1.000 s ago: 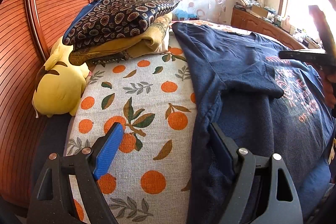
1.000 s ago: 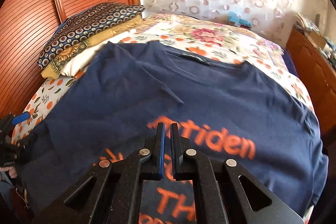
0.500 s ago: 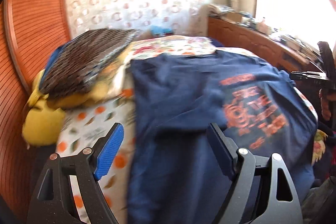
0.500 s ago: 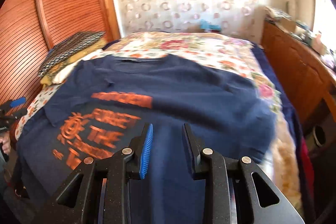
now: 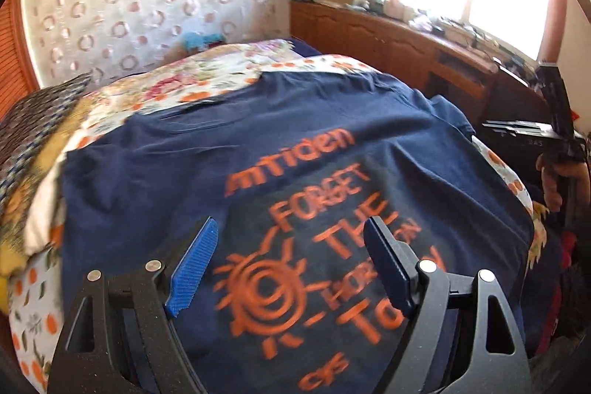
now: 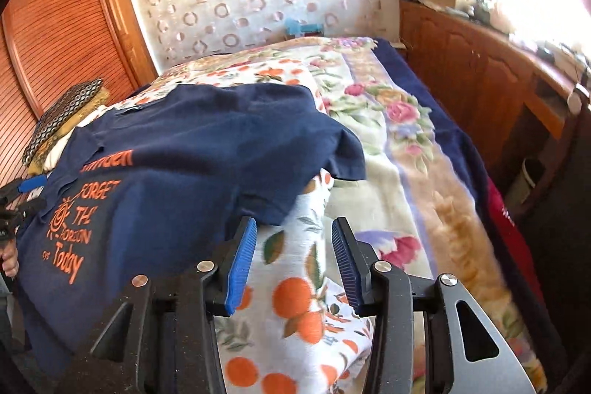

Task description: Fold small clothes

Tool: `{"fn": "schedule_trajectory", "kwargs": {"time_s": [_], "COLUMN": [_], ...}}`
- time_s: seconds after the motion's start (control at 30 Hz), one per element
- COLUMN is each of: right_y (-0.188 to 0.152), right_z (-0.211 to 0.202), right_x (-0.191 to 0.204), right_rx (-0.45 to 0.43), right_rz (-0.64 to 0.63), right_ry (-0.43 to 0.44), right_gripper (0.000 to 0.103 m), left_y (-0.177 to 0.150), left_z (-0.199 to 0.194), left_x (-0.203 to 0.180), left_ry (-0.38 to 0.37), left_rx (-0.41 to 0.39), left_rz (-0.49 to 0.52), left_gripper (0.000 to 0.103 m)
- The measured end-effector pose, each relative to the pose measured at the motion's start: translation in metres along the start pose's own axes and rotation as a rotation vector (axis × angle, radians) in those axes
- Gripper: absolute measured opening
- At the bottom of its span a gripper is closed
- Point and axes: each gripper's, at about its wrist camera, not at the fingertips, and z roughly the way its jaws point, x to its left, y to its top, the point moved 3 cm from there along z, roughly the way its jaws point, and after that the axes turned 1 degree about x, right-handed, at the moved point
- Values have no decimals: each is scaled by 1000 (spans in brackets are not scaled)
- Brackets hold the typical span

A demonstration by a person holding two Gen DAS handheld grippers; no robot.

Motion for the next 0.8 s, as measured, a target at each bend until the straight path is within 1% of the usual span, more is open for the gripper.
{"fn": "schedule_trajectory", "kwargs": {"time_s": [0.03, 0.1, 0.2, 0.27, 0.4, 0.57, 0.8], "right_y": [0, 15, 25, 31, 32, 31, 38], "right_z": [4, 7, 9, 11, 23, 35, 49], "right_x": [-1, -7, -13, -18, -28, -33, -37], "right_rx": [4, 8, -1, -10, -19, 23, 87], "right_rz": [11, 36, 82, 99, 138, 197, 274], "right_ry": [10, 35, 61, 64, 70, 80, 149], "right_gripper": [44, 44, 44, 44, 44, 44, 44], "left_y": [2, 6, 8, 6, 2, 2, 1], "left_z": [6, 17, 30, 38, 52, 54, 53], "left_x": [-6, -15, -23, -25, -27, -27, -28], "left_ry": [-5, -5, -1, -7, -18, -21, -18], "left_rx": [10, 34, 64, 87, 128, 127, 127], "left_rz": [14, 33, 53, 57, 54, 56, 59], "left_gripper": [82, 82, 82, 82, 83, 85, 85]}}
